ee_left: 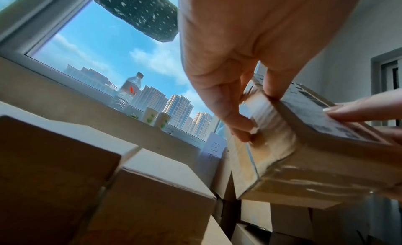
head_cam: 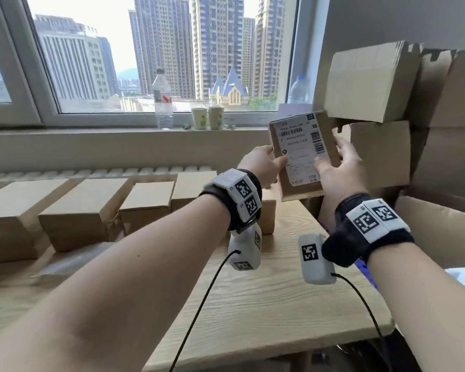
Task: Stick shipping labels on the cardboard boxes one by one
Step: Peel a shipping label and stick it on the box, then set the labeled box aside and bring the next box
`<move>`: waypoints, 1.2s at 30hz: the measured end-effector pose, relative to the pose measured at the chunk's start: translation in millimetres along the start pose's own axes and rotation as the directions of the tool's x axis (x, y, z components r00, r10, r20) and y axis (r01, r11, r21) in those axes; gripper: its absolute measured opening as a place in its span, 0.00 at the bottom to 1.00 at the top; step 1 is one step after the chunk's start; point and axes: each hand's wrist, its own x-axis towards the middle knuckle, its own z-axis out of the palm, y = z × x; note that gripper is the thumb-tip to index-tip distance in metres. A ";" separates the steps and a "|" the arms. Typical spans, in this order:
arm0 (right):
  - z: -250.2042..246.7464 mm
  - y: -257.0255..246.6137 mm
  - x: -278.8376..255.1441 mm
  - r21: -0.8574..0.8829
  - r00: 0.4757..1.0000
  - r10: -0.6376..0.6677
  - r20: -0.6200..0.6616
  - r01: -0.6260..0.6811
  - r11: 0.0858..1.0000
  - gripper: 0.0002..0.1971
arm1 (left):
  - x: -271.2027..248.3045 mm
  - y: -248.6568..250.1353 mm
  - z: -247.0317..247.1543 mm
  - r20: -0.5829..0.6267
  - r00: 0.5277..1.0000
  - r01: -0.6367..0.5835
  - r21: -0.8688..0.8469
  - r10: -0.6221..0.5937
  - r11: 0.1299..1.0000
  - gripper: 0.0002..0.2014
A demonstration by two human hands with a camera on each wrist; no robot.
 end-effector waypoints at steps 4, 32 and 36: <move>0.7 31.1 24.2 -0.026 0.994 0.105 0.013 -0.104 0.994 0.31 | 33.6 -5.9 31.9 0.020 0.996 0.087 0.014 -0.087 0.996 0.18; 56.1 85.2 49.5 -0.309 0.974 0.151 0.172 -0.092 0.947 0.22 | 71.9 -71.4 34.9 -0.122 0.988 -0.034 0.431 0.095 0.902 0.16; 67.4 51.9 39.4 -0.274 0.981 0.042 0.189 0.012 0.962 0.18 | 59.9 -95.6 -0.1 -0.168 0.986 0.072 0.460 0.007 0.885 0.18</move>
